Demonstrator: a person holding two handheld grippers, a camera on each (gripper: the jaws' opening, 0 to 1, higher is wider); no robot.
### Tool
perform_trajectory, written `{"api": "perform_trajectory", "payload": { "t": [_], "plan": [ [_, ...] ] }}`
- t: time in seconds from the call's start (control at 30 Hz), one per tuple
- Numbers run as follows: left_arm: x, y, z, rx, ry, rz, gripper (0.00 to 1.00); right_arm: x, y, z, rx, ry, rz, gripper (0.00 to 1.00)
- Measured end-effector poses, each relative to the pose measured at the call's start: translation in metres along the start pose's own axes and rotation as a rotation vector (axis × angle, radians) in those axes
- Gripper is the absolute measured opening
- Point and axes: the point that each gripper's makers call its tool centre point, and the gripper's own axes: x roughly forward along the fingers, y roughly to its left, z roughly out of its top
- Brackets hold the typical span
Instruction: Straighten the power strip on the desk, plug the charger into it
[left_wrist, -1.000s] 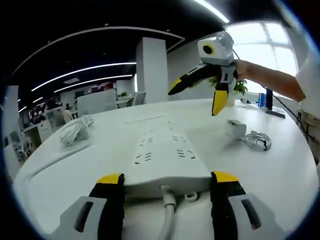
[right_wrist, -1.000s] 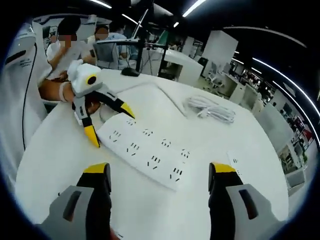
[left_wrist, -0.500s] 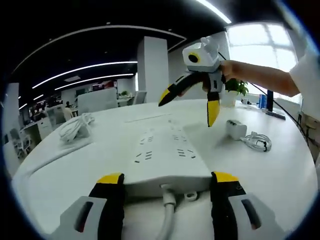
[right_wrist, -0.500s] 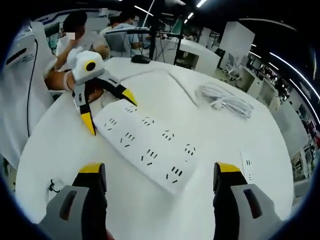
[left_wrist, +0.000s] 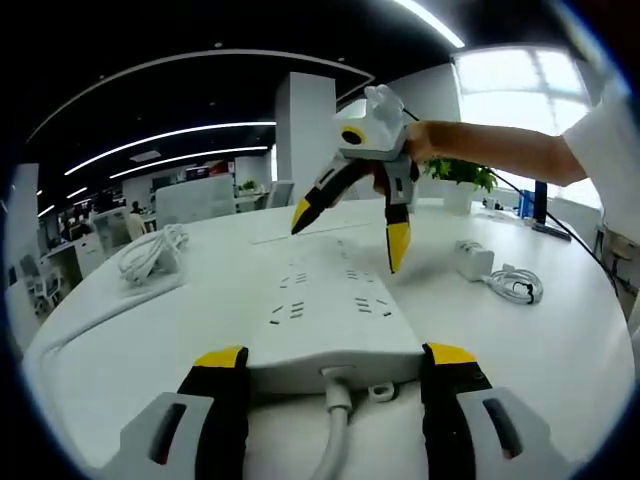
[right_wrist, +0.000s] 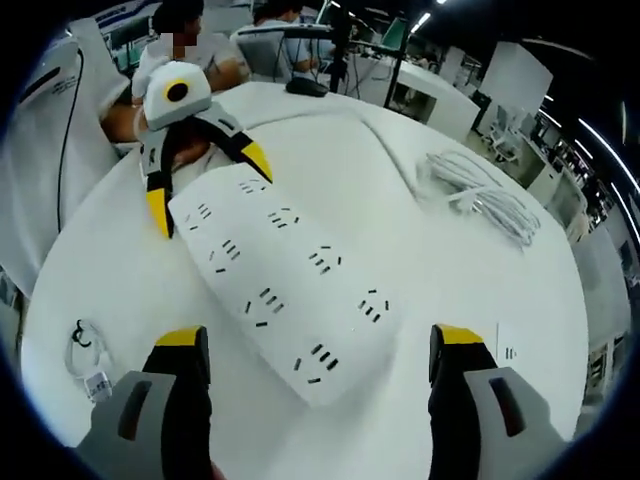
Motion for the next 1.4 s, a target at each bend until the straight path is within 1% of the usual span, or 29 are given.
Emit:
{"api": "perform_trajectory", "payload": {
  "t": [0.1,0.2,0.3,0.47,0.57,0.73,0.8,0.9,1.03,1.27,1.4],
  "plan": [
    [0.000,0.000,0.000,0.000,-0.001,0.000,0.70,0.006,-0.004,-0.001,-0.011,0.013,0.026,0.89],
    [0.000,0.000,0.000,0.000,-0.002,0.000,0.70,0.011,0.003,-0.005,-0.026,0.025,0.087,0.88],
    [0.000,0.000,0.000,-0.001,-0.002,0.000,0.70,0.015,0.006,-0.012,-0.041,0.053,0.123,0.87],
    [0.001,0.001,0.000,0.000,-0.003,-0.001,0.70,0.018,0.003,-0.006,-0.038,0.019,0.144,0.82],
    [0.001,0.002,0.000,0.000,-0.004,-0.001,0.70,0.019,0.006,-0.005,-0.035,0.003,0.183,0.76],
    [0.001,0.003,0.000,0.000,-0.004,-0.001,0.70,0.019,0.009,0.000,-0.072,0.000,0.201,0.76],
    [0.001,0.003,0.000,0.000,-0.004,-0.001,0.70,0.019,0.003,-0.002,-0.081,-0.001,0.209,0.76],
    [0.001,0.003,0.000,-0.001,-0.003,-0.001,0.70,0.019,0.003,-0.002,-0.088,-0.012,0.215,0.76],
    [0.001,0.003,0.000,-0.001,-0.004,-0.001,0.70,0.019,0.001,-0.001,-0.088,-0.039,0.215,0.76],
    [0.001,0.003,0.000,-0.004,-0.003,0.004,0.70,0.021,-0.004,0.001,-0.091,-0.038,0.213,0.76],
    [0.001,0.003,0.000,-0.005,-0.002,0.005,0.70,0.022,-0.012,-0.003,-0.088,-0.047,0.212,0.75]
  ]
}}
